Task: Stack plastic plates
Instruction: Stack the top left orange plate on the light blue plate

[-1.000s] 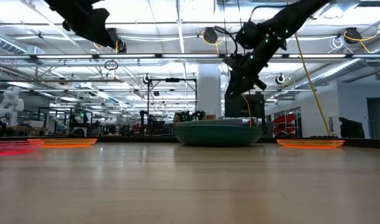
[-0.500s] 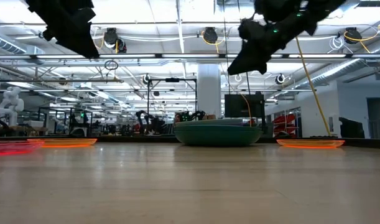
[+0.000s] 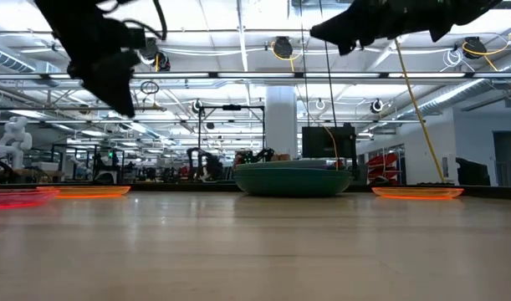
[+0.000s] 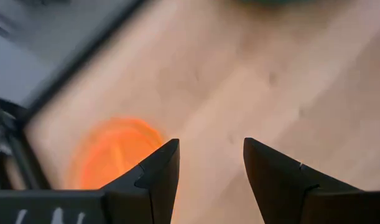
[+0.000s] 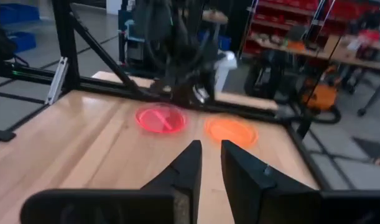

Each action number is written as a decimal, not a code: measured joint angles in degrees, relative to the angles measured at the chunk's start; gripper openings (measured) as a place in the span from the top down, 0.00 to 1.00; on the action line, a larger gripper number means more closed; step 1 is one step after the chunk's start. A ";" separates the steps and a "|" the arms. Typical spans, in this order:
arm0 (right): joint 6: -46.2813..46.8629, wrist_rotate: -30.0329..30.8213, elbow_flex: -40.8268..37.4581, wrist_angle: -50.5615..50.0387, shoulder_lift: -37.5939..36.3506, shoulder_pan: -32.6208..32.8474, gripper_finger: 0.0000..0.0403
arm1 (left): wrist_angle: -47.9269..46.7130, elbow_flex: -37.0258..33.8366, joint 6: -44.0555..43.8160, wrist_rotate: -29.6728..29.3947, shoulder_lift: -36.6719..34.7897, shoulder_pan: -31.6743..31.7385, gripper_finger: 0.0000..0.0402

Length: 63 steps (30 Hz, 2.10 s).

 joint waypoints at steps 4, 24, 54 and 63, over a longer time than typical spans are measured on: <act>-2.08 0.02 0.00 -0.10 -0.76 -0.44 0.87 | 0.00 0.00 -0.48 10.92 4.12 4.80 0.54; -3.77 0.12 0.00 -7.36 -2.12 -1.31 0.86 | 1.21 0.00 9.50 19.29 13.15 25.32 0.54; 8.20 -0.12 -1.49 -24.52 -8.50 -0.48 0.86 | 8.02 -0.02 16.98 19.29 24.06 33.60 0.54; 9.15 -0.12 -1.51 -24.54 -8.50 -0.40 0.86 | 8.05 -0.07 15.37 19.29 24.06 33.49 0.54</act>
